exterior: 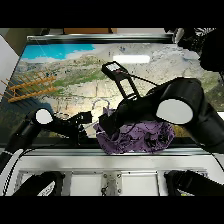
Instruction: Fold the clothes and pants, and hang the long-sleeved shirts on hangers.
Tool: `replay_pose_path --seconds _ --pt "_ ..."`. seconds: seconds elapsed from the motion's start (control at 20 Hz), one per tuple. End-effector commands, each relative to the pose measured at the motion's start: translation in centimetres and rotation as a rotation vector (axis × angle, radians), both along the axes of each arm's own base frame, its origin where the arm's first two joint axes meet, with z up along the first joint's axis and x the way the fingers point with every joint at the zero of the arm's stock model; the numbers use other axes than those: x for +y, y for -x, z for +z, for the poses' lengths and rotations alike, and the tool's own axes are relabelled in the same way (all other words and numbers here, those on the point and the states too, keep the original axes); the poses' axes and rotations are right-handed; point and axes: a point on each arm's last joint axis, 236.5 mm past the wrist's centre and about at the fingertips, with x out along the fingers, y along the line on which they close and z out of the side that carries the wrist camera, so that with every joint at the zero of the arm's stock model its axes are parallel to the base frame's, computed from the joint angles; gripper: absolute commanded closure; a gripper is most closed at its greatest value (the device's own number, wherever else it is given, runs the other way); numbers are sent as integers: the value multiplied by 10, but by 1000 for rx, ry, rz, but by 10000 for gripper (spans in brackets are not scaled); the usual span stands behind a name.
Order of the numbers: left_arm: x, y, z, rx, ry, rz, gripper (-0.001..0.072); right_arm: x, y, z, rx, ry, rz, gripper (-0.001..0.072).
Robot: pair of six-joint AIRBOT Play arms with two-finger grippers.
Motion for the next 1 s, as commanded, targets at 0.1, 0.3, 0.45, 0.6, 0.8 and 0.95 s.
replay_pose_path --seconds 0.1,0.3,0.45,0.6,0.8,0.95 --pt "0 0 0 -1 0 2 690 -23 5 17 -26 2 33 129" --pt "0 0 0 -1 0 2 690 -65 -7 27 -88 10 163 124" --pt "0 0 0 2 0 0 690 -90 -27 32 -132 5 162 124" --pt "0 1 0 6 -1 -2 690 -106 -39 30 -152 29 142 124" --pt "1 6 0 22 -2 -12 690 -114 -39 33 -270 -7 326 124" --pt "1 6 0 21 -3 -12 690 -139 -39 27 -250 -180 364 124"
